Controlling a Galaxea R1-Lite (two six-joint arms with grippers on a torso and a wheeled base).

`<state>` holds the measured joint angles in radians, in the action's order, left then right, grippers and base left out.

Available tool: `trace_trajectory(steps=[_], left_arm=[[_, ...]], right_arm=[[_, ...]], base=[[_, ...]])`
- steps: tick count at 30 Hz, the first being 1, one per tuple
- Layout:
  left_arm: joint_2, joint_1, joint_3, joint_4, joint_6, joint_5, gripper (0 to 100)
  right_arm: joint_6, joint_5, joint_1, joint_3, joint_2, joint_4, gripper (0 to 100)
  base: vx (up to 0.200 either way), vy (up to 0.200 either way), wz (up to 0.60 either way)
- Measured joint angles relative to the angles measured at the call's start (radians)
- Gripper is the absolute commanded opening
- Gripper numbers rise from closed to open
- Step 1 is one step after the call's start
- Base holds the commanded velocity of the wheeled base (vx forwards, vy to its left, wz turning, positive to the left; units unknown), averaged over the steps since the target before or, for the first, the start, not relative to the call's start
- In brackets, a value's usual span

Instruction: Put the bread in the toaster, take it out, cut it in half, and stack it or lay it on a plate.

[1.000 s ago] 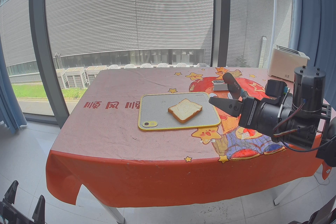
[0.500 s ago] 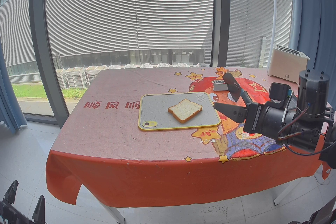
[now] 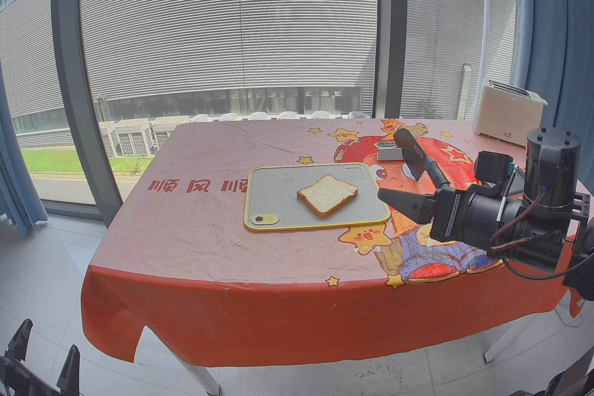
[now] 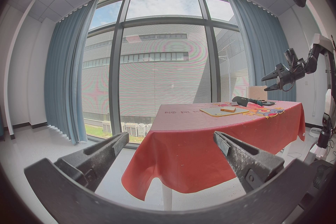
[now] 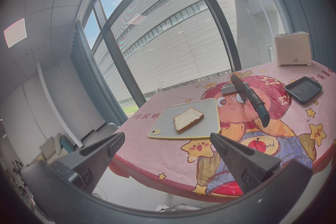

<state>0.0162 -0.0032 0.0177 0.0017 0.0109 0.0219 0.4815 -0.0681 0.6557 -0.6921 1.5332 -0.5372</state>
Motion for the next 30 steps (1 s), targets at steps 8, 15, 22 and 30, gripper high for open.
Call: trace_trajectory(steps=[8, 15, 22, 30], left_arm=[[0.000, 0.000, 0.000, 0.000, 0.000, 0.000, 100], [0.000, 0.000, 0.000, 0.000, 0.000, 0.000, 100], [0.000, 0.000, 0.000, 0.000, 0.000, 0.000, 100], [0.000, 0.000, 0.000, 0.000, 0.000, 0.000, 100]], right_arm=[[-0.001, 0.000, 0.002, 0.003, 0.000, 0.000, 100], [-0.013, 0.000, 0.007, 0.007, 0.001, 0.000, 100], [-0.056, 0.002, 0.003, 0.021, 0.001, -0.001, 100], [-0.057, 0.003, 0.002, 0.034, -0.001, 0.000, 100]], base=[[0.000, 0.000, 0.00], [0.000, 0.000, 0.00], [0.000, 0.000, 0.00], [0.000, 0.000, 0.00]])
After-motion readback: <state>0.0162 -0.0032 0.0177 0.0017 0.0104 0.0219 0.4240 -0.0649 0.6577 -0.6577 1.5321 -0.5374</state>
